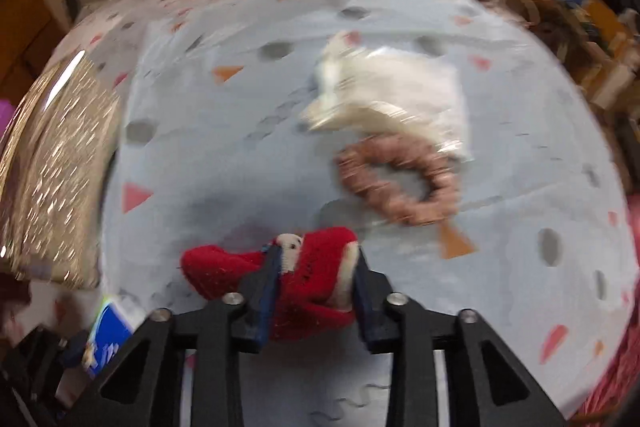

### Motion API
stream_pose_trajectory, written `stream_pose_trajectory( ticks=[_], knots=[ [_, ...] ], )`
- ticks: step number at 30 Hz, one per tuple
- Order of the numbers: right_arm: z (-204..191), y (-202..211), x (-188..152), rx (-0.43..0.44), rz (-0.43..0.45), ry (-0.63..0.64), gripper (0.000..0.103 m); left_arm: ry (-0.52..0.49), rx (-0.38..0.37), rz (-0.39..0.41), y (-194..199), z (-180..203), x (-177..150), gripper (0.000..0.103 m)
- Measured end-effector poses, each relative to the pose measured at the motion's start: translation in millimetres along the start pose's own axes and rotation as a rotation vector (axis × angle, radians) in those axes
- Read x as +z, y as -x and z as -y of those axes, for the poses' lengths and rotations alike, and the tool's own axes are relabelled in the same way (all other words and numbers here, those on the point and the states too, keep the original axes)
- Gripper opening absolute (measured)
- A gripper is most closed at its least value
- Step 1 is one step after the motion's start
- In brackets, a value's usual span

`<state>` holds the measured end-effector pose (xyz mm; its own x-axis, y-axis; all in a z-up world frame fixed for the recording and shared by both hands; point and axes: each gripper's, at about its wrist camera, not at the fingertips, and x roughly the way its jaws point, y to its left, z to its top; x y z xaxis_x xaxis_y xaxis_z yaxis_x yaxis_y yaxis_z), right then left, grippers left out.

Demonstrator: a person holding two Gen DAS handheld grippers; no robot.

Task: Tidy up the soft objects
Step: 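Carry the Tempo pack with the left gripper over the tray while the right holds the red sock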

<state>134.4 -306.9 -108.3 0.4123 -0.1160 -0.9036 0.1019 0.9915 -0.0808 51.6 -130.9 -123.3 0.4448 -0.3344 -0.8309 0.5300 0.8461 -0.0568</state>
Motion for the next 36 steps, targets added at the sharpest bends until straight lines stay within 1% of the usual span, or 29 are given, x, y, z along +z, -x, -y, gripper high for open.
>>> stream_pose_trajectory(
  ticks=[2, 4, 6, 7, 11, 13, 14, 16, 19, 24, 27, 30, 33, 36],
  knots=[
    [8.3, -8.7, 0.1, 0.009, -0.045, -0.029, 0.027, -0.004, 0.002, -0.011, -1.2, 0.4, 2.9, 0.052],
    [4.0, -7.9, -0.3, -0.008, -0.037, -0.003, 0.027, 0.001, 0.006, -0.027, -1.8, 0.5, 9.3, 0.052],
    [-2.9, -8.1, -5.6, -0.022, -0.04, 0.047, 0.029, 0.008, -0.003, -0.006, 5.3, 1.0, 17.9, 0.052],
    [-4.2, -7.7, -6.3, -0.029, -0.037, 0.052, 0.029, 0.014, 0.001, 0.01, 10.7, 1.0, 23.2, 0.052],
    [11.3, -12.8, -4.3, 0.033, -0.061, -0.034, 0.031, 0.05, 0.0, 0.073, 35.0, -2.6, 45.9, 0.052],
    [14.4, -12.4, -5.6, 0.043, -0.066, -0.052, 0.031, 0.08, -0.006, 0.08, 41.7, -7.4, 56.8, 0.052],
    [13.0, -11.2, -6.8, 0.036, -0.063, -0.042, 0.031, 0.091, 0.004, 0.08, 42.8, -9.4, 62.6, 0.052],
    [5.9, -9.7, -7.7, 0.01, -0.052, -0.001, 0.031, 0.109, 0.019, 0.059, 38.2, -10.4, 76.7, 0.052],
    [-1.4, -7.4, -9.2, -0.02, -0.037, 0.043, 0.03, 0.167, -0.008, 0.024, 26.8, -13.8, 97.4, 0.052],
    [-2.2, -7.6, -9.2, -0.024, -0.033, 0.054, 0.03, 0.207, 0.016, 0.042, 25.1, -23.7, 137.8, 0.052],
    [-5.7, -7.5, -9.9, -0.038, -0.026, 0.078, 0.03, 0.243, 0.036, 0.058, 29.1, -39.4, 157.8, 0.052],
    [-11.8, -7.0, -11.2, -0.062, -0.017, 0.114, 0.03, 0.282, 0.068, 0.099, 44.1, -64.1, 173.8, 0.052],
    [-15.8, -7.2, -11.8, -0.076, -0.011, 0.144, 0.03, 0.316, 0.11, 0.141, 62.8, -92.8, 181.5, 0.052],
    [-18.0, -6.8, -13.0, -0.088, -0.007, 0.152, 0.031, 0.362, 0.145, 0.178, 84.7, -124.9, 182.5, 0.052]
  ],
)
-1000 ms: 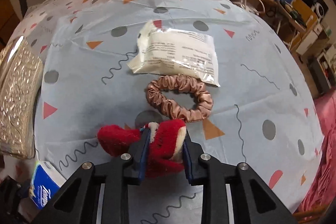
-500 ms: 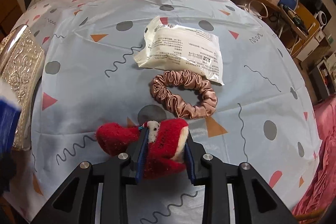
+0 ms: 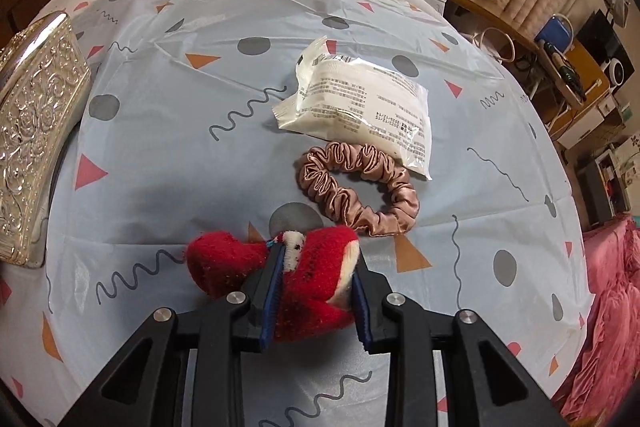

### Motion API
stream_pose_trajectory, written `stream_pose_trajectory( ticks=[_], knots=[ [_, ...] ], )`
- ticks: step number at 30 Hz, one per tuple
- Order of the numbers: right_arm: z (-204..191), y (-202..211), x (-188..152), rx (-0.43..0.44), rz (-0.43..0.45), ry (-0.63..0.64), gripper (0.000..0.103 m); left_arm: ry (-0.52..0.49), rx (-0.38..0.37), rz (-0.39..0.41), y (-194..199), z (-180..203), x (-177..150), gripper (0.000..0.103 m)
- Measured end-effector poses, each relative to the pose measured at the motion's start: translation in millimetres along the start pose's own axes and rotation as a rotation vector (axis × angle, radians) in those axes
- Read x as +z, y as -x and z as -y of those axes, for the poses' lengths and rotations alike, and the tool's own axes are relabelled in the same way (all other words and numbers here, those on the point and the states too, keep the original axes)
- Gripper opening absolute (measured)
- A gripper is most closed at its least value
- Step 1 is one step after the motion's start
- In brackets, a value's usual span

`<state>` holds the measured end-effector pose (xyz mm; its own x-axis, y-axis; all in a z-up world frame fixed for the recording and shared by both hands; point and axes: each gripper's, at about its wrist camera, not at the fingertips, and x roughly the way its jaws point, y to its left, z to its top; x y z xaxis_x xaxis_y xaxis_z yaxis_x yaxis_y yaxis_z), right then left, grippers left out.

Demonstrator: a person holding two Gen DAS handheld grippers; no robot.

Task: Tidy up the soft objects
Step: 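Carry the Tempo pack with the left gripper over the tray while the right holds the red sock, then open the left gripper to drop the Tempo pack into the gold tray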

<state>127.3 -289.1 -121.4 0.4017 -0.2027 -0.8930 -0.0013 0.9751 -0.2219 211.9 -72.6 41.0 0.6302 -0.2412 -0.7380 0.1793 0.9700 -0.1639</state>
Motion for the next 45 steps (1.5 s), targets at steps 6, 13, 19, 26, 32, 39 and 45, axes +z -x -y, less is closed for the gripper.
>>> stream_pose_trajectory(
  ticks=[6, 13, 19, 26, 32, 39, 45],
  knots=[
    [-2.1, 1.7, -2.7, -0.012, 0.008, 0.018, 0.031, 0.096, 0.059, 0.081, 39.8, -75.4, 19.8, 0.052],
    [-9.7, 4.2, -5.2, -0.053, 0.028, 0.065, 0.031, 0.191, 0.168, 0.125, 76.8, -163.6, 3.9, 0.052],
    [-12.1, 5.6, -5.9, -0.069, 0.033, 0.083, 0.031, 0.293, 0.242, 0.131, 106.2, -232.5, -43.1, 0.052],
    [-18.9, 7.1, -7.1, -0.096, 0.04, 0.118, 0.03, 0.474, 0.308, 0.076, 125.7, -305.9, -130.2, 0.052],
    [-22.2, 7.9, -7.7, -0.113, 0.043, 0.138, 0.03, 0.596, 0.333, 0.02, 137.6, -336.1, -202.9, 0.052],
    [-25.7, 9.4, -9.5, -0.124, 0.045, 0.143, 0.03, 0.62, 0.327, -0.067, 117.6, -323.1, -246.7, 0.054],
    [-25.0, 9.3, -9.1, -0.125, 0.045, 0.142, 0.03, 0.56, 0.363, -0.077, 104.6, -307.1, -250.0, 0.062]
  ],
)
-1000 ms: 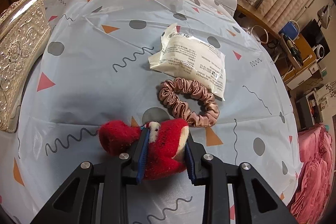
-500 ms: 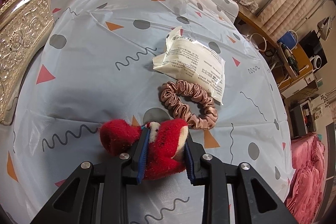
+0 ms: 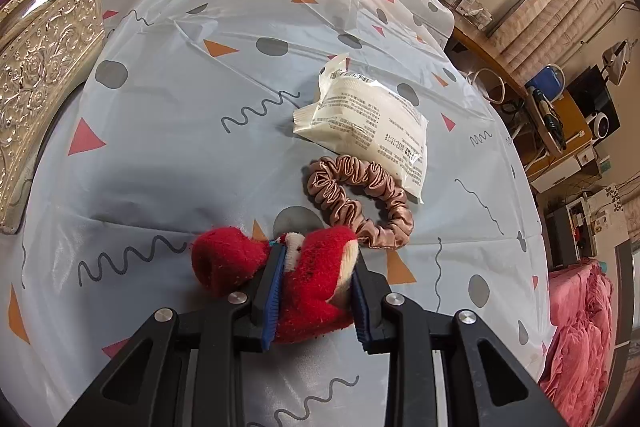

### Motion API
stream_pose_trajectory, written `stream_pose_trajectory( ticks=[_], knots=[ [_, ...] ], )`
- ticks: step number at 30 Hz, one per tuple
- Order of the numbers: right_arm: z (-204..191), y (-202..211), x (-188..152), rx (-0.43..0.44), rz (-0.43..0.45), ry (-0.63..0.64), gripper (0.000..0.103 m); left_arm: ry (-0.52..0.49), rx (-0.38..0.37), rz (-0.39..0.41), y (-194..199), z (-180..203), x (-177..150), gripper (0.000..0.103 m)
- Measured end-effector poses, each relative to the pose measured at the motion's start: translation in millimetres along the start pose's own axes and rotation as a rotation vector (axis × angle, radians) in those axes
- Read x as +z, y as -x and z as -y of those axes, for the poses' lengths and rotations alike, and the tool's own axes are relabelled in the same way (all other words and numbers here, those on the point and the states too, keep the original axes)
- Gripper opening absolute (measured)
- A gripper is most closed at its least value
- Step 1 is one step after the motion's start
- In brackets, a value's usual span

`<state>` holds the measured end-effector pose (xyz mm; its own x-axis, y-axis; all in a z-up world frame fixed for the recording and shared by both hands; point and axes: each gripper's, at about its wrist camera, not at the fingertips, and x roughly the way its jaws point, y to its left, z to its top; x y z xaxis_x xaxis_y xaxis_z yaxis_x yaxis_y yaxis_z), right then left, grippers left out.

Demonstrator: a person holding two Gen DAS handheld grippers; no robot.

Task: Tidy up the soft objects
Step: 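Open the left gripper to drop the Tempo pack into the gold tray, then carry the red sock with the right gripper over the tray and release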

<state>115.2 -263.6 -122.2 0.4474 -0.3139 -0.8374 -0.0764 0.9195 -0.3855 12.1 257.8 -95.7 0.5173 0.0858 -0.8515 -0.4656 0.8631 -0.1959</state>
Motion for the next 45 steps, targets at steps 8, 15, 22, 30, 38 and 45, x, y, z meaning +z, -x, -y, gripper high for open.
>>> stream_pose_trajectory(
  ticks=[8, 15, 22, 30, 38, 45],
  knots=[
    [-0.1, 0.0, 0.1, 0.0, 0.0, -0.002, 0.029, -0.077, 0.064, 0.096, 15.5, 12.8, -11.1, 0.063],
    [3.0, 0.2, 0.7, 0.019, -0.004, -0.024, 0.028, -0.176, 0.037, 0.19, 43.2, 36.8, -11.5, 0.07],
    [3.0, 2.7, 1.9, 0.135, -0.002, -0.063, 0.027, -0.245, 0.005, 0.232, 62.9, 56.9, -16.5, 0.071],
    [-8.7, 6.7, 2.7, 0.244, -0.001, -0.06, 0.027, -0.27, -0.016, 0.224, 65.8, 64.9, -23.1, 0.071],
    [8.8, 5.7, 9.9, 0.337, -0.023, -0.214, 0.025, -0.26, -0.019, 0.214, 65.5, 58.7, -23.9, 0.071],
    [23.4, 28.8, 33.1, 0.35, 0.061, -0.326, 0.024, -0.227, -0.011, 0.197, 60.5, 44.3, -23.2, 0.071]
  ],
)
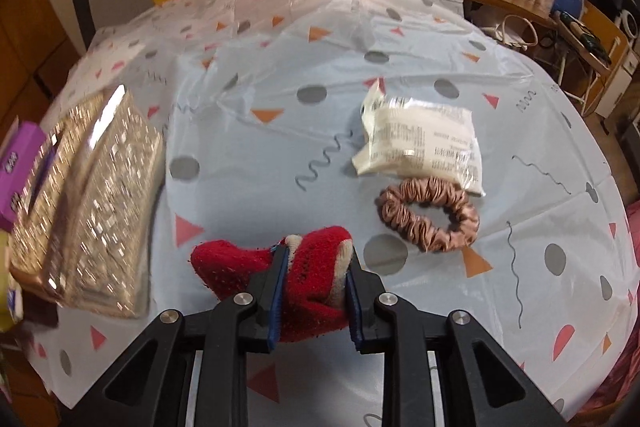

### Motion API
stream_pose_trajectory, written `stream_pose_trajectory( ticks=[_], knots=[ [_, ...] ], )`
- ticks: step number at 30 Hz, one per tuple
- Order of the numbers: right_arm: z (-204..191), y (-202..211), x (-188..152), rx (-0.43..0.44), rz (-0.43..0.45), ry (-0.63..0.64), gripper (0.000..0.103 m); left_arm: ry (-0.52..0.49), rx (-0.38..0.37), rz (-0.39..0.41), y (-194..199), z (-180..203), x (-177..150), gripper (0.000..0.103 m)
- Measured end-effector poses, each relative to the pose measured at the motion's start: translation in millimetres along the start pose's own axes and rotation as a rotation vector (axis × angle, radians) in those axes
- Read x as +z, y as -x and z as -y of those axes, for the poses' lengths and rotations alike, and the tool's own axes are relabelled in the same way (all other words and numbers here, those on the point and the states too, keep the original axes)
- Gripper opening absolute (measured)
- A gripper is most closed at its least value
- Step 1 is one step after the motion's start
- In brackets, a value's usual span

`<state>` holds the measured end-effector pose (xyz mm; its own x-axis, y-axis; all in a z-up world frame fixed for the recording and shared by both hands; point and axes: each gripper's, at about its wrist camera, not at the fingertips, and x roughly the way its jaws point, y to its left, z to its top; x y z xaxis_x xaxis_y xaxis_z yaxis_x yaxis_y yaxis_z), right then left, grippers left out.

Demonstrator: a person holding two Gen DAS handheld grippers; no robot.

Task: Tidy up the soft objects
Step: 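Carry the red sock with the right gripper over the tray and release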

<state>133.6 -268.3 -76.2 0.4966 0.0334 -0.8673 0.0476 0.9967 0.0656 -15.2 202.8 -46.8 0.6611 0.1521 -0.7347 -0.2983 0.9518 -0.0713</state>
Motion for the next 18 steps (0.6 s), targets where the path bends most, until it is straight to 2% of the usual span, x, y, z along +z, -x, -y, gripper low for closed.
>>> stream_pose_trajectory(
  ticks=[3, 8, 14, 18],
  knots=[
    [-9.0, 19.4, 22.1, 0.004, 0.063, 0.0, 0.024, 0.017, 0.005, -0.003, -0.9, -7.0, -1.1, 0.071],
    [-48.1, 56.2, 67.4, 0.097, 0.162, 0.043, 0.024, 0.042, 0.015, -0.008, -2.0, -15.2, -2.7, 0.071],
    [-145.4, 97.1, 91.2, 0.263, 0.253, 0.215, 0.024, 0.064, 0.029, 0.006, 1.3, -27.1, -1.3, 0.071],
    [-219.9, 104.7, 82.6, 0.387, 0.243, 0.335, 0.024, 0.082, 0.053, 0.016, 4.9, -37.7, 0.0, 0.071]
  ],
)
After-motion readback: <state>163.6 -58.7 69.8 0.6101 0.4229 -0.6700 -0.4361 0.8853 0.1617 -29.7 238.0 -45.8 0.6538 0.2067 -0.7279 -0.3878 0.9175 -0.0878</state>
